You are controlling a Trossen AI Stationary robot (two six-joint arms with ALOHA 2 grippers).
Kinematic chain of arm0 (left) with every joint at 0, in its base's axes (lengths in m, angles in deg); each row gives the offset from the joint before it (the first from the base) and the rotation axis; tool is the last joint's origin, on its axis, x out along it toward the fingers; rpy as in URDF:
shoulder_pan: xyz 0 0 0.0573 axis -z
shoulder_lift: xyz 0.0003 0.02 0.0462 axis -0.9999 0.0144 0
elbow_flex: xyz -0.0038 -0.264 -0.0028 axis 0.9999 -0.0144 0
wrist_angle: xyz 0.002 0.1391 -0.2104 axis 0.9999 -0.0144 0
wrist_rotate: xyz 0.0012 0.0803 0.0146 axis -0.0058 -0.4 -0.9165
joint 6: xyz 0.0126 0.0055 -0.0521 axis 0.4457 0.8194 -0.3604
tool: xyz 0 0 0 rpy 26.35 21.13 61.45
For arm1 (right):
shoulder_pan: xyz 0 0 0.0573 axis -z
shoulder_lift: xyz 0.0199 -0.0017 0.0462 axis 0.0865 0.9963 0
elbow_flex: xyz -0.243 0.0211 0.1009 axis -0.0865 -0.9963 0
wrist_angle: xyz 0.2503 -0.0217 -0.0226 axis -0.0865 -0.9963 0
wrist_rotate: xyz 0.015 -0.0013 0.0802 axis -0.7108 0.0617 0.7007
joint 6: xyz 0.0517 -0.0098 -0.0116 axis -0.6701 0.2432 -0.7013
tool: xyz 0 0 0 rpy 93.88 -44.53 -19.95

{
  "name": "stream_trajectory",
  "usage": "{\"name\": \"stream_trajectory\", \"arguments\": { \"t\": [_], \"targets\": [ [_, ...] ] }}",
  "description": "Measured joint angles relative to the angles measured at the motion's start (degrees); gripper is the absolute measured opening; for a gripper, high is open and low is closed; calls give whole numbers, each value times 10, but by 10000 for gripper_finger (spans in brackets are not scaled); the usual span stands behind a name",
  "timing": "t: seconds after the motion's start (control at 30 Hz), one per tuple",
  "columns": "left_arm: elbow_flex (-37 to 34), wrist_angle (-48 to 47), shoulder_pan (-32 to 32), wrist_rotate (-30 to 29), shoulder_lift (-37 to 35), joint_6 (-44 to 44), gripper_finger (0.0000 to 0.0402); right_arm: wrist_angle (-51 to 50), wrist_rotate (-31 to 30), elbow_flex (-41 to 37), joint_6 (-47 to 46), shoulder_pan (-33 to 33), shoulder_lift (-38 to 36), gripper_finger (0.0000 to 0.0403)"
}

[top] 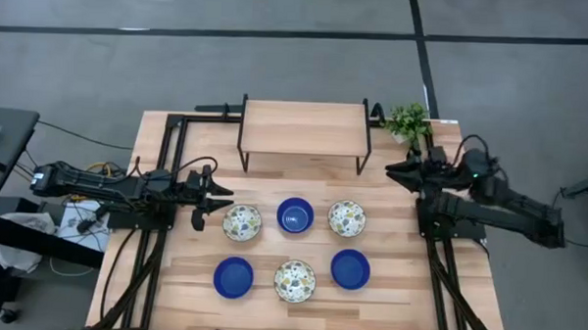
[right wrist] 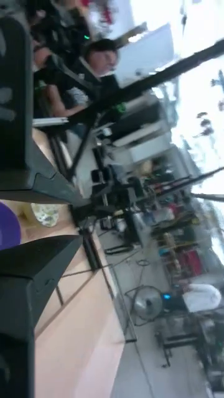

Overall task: Pick & Place Mini bowls
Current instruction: Put the top right yellow patterned bowl on the shelf

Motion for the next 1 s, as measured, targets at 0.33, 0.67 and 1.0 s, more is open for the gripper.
{"name": "stream_trajectory", "arguments": {
  "t": [0.33, 0.67, 1.0],
  "targets": [
    [0, 0, 0, 0, 0, 0, 122, -322, -71, 282, 50, -68, 207, 82],
    [0, 0, 0, 0, 0, 0, 122, -491, -65, 412, 72, -145, 368, 82],
    [0, 0, 0, 0, 0, 5, 122, -491, -68, 419, 132, -280, 488, 82]
  ]
}}
